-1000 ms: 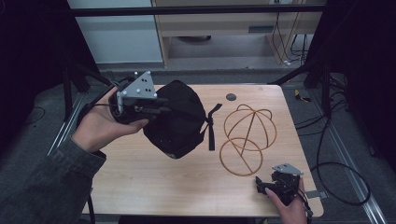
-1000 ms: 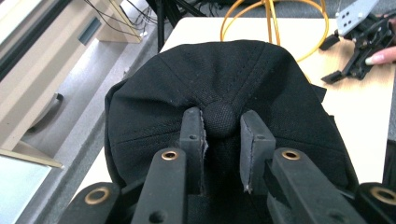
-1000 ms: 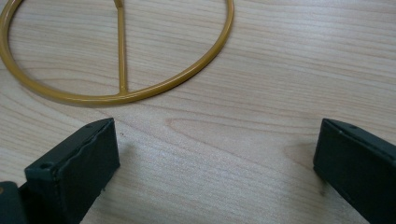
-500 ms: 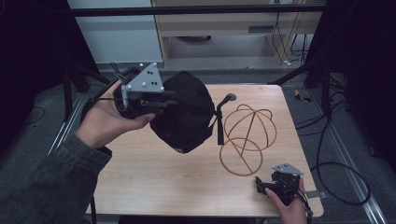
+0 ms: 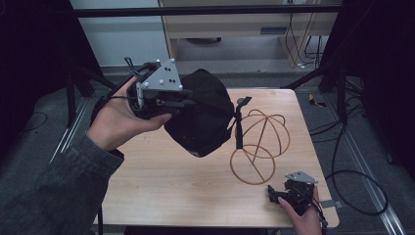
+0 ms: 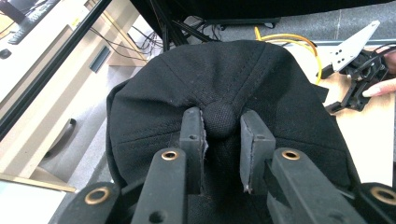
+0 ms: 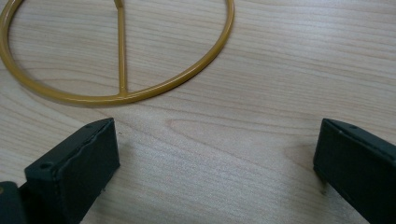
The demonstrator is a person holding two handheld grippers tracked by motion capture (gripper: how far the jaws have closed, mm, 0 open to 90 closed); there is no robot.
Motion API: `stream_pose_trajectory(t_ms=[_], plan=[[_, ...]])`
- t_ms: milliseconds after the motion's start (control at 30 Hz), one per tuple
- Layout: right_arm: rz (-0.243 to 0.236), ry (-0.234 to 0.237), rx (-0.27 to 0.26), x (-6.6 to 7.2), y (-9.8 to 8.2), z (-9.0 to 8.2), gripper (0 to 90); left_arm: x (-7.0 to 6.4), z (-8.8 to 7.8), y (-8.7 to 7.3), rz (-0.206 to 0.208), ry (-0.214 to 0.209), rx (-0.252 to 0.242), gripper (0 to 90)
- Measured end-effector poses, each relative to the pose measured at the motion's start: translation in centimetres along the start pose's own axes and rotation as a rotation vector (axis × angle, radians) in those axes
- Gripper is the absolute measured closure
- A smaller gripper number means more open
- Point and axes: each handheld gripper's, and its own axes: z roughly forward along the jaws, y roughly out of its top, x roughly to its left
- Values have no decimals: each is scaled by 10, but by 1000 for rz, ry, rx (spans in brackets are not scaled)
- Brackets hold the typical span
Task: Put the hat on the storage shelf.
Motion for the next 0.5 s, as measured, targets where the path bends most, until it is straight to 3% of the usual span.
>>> stream_pose_trajectory(t_ms=[500], plan=[[0,0,0,0,0,0,3,-4,9,24,24,1,-14,737]])
